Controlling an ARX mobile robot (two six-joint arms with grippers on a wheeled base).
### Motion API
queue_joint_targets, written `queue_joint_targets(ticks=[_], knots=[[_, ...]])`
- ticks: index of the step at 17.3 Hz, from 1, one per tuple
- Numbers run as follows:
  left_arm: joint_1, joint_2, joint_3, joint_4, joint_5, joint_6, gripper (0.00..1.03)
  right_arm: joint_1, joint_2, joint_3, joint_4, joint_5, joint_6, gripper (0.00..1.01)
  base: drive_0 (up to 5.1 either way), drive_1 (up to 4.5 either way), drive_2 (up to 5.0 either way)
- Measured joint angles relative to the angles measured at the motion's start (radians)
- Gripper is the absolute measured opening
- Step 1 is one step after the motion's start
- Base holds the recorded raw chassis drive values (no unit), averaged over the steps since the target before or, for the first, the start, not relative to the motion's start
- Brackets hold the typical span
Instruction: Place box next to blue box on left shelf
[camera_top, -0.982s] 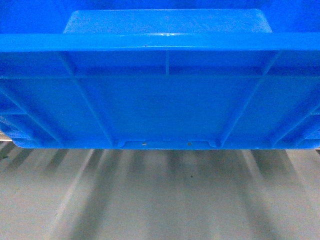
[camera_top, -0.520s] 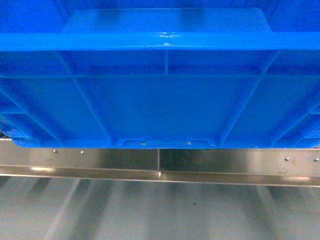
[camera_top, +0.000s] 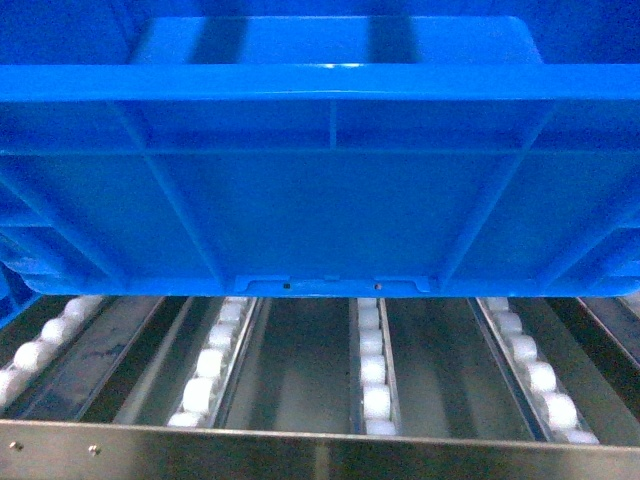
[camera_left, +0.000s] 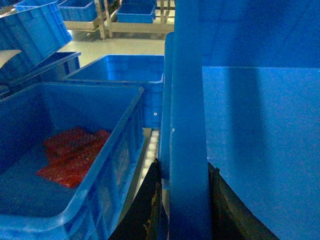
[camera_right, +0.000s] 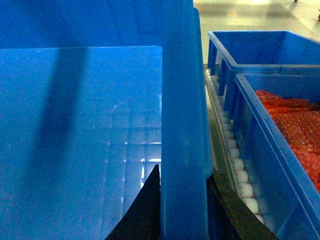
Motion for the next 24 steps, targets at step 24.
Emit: queue_joint_targets(ticks=[24], knots=[[0.0, 0.002, 0.0, -0.003, 0.0, 0.0, 0.15, 0.0, 0.002, 0.0, -0.002, 0.0, 0.0, 0.18, 0.0, 1.67, -1.7]])
